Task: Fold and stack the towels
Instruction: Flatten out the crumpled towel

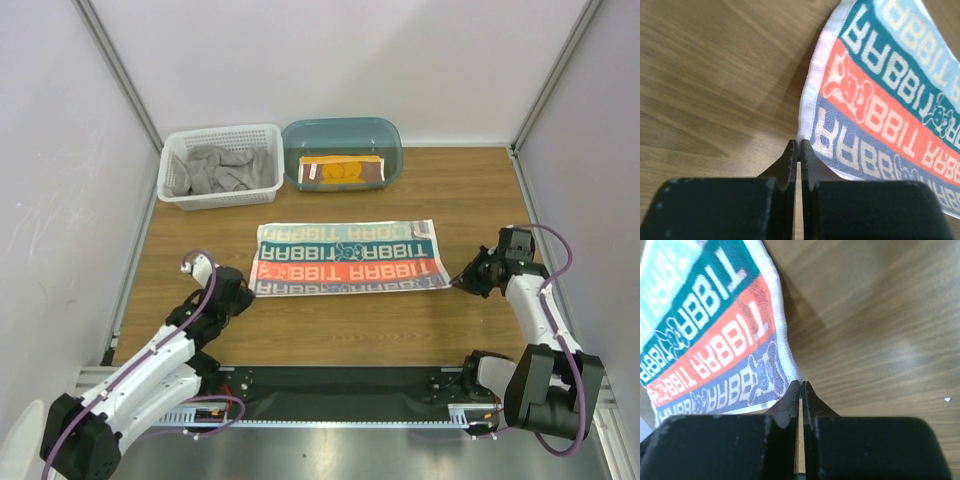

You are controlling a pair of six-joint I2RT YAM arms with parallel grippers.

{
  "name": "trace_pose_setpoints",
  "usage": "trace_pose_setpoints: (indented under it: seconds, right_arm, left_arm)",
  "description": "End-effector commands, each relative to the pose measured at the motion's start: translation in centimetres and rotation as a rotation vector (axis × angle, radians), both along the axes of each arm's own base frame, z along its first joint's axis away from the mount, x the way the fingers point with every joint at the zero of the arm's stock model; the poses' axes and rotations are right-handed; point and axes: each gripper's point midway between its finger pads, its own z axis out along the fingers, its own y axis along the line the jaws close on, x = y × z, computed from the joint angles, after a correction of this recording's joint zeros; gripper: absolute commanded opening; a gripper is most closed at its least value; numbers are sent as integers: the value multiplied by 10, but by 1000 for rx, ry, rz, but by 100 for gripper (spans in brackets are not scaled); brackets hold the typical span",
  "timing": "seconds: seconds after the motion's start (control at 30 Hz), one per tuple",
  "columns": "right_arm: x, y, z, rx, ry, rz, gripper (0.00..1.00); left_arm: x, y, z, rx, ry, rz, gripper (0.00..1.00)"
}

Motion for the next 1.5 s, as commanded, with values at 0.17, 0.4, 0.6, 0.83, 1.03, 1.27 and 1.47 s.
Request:
trace_pose_setpoints:
  seconds: [0.17, 0.4, 0.6, 0.83, 1.03, 1.27, 1.47]
  right_arm:
    - [-13, 11, -17, 26, 102, 44, 0]
    - [-11, 36, -30, 2, 142, 171, 0]
    - [9, 53, -10, -66, 46, 254, 0]
    - [32, 62, 23, -98, -80, 282, 0]
    - [37, 63, 23, -103, -84, 294, 0]
    - [17, 47, 5, -138, 76, 245, 0]
    - [-3, 42, -1, -53, 212, 200, 52]
  left_arm:
    - [15, 15, 41, 138, -111, -22, 0]
    - [26, 9, 65, 178, -197, -102, 0]
    - [34, -6, 80, 194, -251, -218, 0]
    - [48, -39, 102, 196, -341, -399, 0]
    - [54, -64, 104, 204, -349, -515, 0]
    - [48, -53, 100, 187, -317, -429, 0]
    - [30, -44, 87, 154, -281, -408, 0]
